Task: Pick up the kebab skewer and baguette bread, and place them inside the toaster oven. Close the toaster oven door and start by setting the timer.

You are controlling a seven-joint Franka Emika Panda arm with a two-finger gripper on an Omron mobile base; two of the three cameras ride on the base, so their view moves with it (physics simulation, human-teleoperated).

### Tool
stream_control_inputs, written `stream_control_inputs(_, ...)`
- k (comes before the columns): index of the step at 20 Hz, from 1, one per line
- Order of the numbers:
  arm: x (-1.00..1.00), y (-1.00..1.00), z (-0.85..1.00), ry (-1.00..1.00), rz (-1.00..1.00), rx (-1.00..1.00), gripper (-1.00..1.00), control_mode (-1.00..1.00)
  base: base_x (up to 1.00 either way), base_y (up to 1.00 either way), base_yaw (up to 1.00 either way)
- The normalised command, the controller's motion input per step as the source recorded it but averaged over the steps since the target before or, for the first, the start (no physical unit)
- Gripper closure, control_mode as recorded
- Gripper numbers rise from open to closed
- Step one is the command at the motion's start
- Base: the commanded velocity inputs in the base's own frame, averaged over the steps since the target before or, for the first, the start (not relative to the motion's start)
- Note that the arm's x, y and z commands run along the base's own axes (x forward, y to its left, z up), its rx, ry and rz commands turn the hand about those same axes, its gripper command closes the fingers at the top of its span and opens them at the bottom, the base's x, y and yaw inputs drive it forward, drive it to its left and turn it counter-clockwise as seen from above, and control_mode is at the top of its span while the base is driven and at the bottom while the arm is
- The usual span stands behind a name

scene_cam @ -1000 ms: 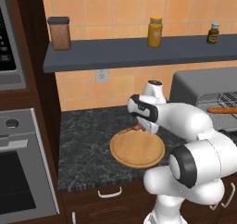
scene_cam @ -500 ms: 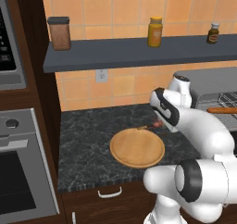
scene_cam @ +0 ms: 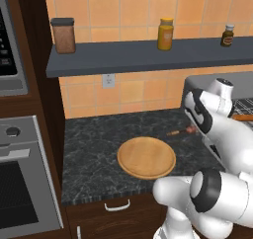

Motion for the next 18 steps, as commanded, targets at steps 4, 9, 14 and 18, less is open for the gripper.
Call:
stream_control_inputs(4,-0.14,-0.79,0.31,0.00,-0.06,0.01,1.00,-1.00,0.00,0.00,0.00)
stream_control_inputs(9,-0.45,-0.83,0.08,-0.02,-0.04,0.00,1.00,-1.00,0.00,0.00,0.00)
stream_control_inputs(14,-0.42,-0.96,0.03,-0.01,-0.01,0.00,1.00,-1.00,0.00,0.00,0.00)
stream_control_inputs(18,-0.04,-1.00,0.06,0.00,-0.03,0.00,1.00,-1.00,0.00,0.00,0.00)
